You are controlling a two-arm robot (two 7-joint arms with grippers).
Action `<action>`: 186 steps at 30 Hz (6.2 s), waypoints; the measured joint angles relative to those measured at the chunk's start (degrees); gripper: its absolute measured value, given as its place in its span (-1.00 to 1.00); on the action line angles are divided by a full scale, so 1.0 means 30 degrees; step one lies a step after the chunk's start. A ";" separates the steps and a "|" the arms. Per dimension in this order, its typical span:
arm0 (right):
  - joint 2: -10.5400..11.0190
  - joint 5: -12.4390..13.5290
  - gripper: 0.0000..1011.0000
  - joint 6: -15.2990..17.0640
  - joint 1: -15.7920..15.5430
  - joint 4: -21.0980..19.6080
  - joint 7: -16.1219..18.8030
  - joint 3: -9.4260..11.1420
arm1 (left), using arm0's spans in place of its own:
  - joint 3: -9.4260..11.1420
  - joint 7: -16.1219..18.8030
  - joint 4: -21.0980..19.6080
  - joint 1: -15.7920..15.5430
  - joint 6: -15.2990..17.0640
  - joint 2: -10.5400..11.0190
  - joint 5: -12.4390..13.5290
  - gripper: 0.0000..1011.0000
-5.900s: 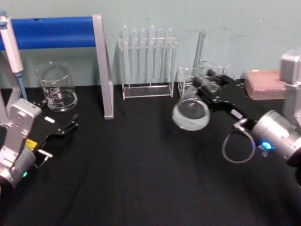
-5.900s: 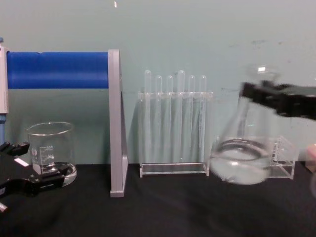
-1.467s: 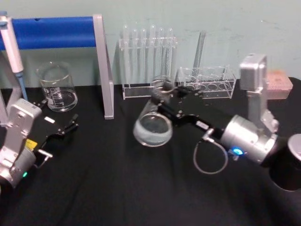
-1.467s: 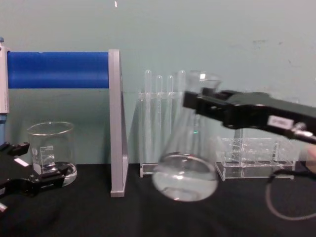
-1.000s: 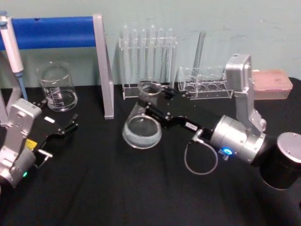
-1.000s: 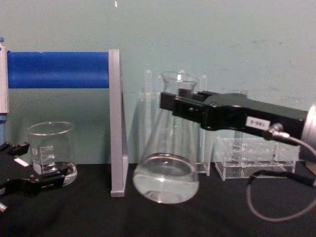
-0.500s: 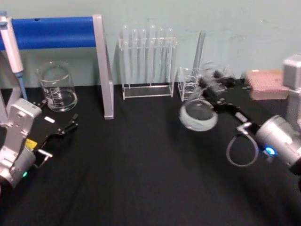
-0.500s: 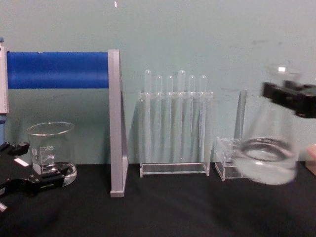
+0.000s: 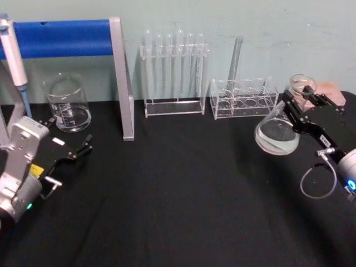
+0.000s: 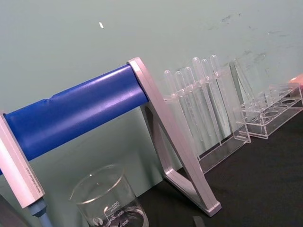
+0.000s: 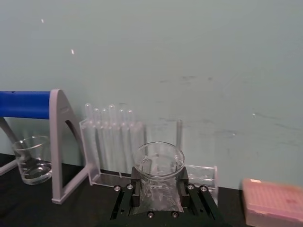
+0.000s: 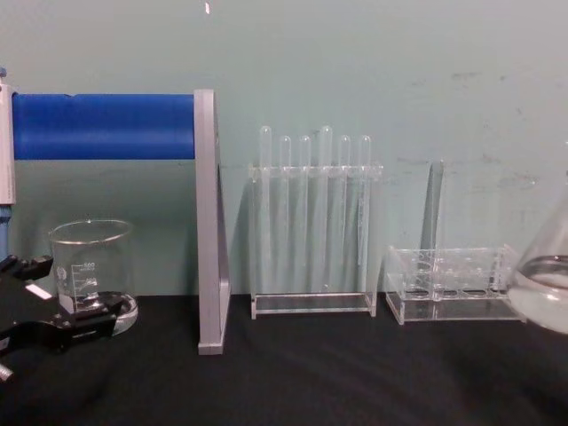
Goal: Grasp the erlenmeyer flask with one hand, shake it three times, then place it back.
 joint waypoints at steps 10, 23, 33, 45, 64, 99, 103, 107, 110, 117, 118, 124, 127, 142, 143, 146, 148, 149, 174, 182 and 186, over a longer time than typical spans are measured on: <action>-0.0621 -0.0239 -0.11 0.0255 0.1843 0.1308 0.2484 -0.1723 | 0.0000 -0.0001 0.0000 0.0000 0.0000 0.0000 0.0000 0.98; -0.0958 -0.0065 -0.11 0.0050 0.4030 0.3044 0.5537 -0.4038 | 0.0000 -0.0001 -0.0001 0.0000 0.0000 0.0000 0.0000 0.98; -0.0634 0.0346 -0.11 -0.0270 0.4327 0.3346 0.6066 -0.4476 | -0.0001 -0.0001 0.0000 0.0000 -0.0001 0.0000 0.0000 0.98; -0.0061 0.0789 -0.11 -0.0880 0.4365 0.3634 0.6907 -0.4828 | -0.0001 -0.0001 0.0000 0.0000 0.0000 0.0000 0.0000 0.98; 0.0799 0.1124 -0.11 -0.1633 0.5322 0.5398 0.9343 -0.6397 | 0.0000 -0.0001 0.0000 -0.0001 -0.0001 -0.0001 0.0000 0.98; 0.1029 0.1304 -0.11 -0.2274 0.6621 0.7929 1.1249 -0.7868 | 0.0000 -0.0001 0.0000 0.0000 0.0000 0.0000 0.0001 0.98; 0.1011 0.1305 -0.11 -0.2304 0.6701 0.8091 1.1360 -0.7985 | 0.0000 -0.0001 0.0000 0.0000 0.0000 0.0000 0.0000 0.98; 0.0997 0.1319 -0.11 -0.2318 0.6727 0.8160 1.1406 -0.8067 | 0.0000 0.0000 -0.0001 0.0000 0.0000 0.0000 0.0000 0.98; 0.0994 0.1329 -0.11 -0.2319 0.6735 0.8196 1.1416 -0.8124 | 0.0000 -0.0001 -0.0001 0.0000 0.0000 -0.0001 0.0000 0.98; 0.0984 0.1313 -0.11 -0.2262 0.6756 0.8226 1.1398 -0.8252 | 0.0000 -0.0001 0.0000 0.0000 0.0000 0.0000 0.0001 0.98; 0.0982 0.1309 -0.11 -0.2254 0.6755 0.8226 1.1397 -0.8264 | 0.0000 -0.0001 -0.0001 0.0000 -0.0001 0.0000 0.0000 0.98; 0.0966 0.1268 -0.11 -0.2173 0.6781 0.8243 1.1376 -0.8339 | -0.0001 -0.0001 -0.0001 0.0001 0.0000 -0.0001 0.0000 0.98; 0.0952 0.1218 -0.11 -0.2093 0.6807 0.8254 1.1332 -0.8392 | 0.0000 -0.0001 0.0000 0.0000 0.0000 0.0000 0.0001 0.98; 0.0987 0.1075 -0.11 -0.1834 0.6783 0.8204 1.1165 -0.8517 | 0.0000 -0.0001 -0.0001 0.0001 0.0000 0.0000 0.0000 0.98; 0.0996 0.1076 -0.11 -0.1817 0.6774 0.8188 1.1152 -0.8516 | 0.0000 -0.0001 0.0000 0.0001 0.0000 0.0000 0.0000 0.98; 0.1008 0.1096 -0.11 -0.1743 0.6724 0.8131 1.1053 -0.8510 | 0.0000 0.0000 -0.0002 0.0000 0.0000 0.0000 0.0000 0.98; 0.1015 0.1094 -0.11 -0.1688 0.6693 0.8094 1.0951 -0.8493 | 0.0000 -0.0001 0.0000 0.0000 -0.0001 -0.0001 0.0001 0.98; 0.1013 0.1092 -0.11 -0.1682 0.6681 0.8091 1.0924 -0.8485 | 0.0000 -0.0001 0.0000 0.0000 -0.0001 0.0000 0.0000 0.98; 0.1023 0.1056 -0.11 -0.1647 0.6680 0.8100 1.0943 -0.8475 | 0.0000 -0.0001 0.0000 -0.0001 0.0000 0.0000 0.0001 0.98; 0.1029 0.0970 0.05 -0.1589 0.6671 0.8121 1.0949 -0.8482 | 0.0000 0.0000 -0.0001 0.0000 0.0000 0.0000 0.0000 0.98; 0.1025 0.0976 0.34 -0.1594 0.6671 0.8121 1.0947 -0.8483 | 0.0000 -0.0001 0.0000 0.0000 0.0000 0.0000 0.0000 0.98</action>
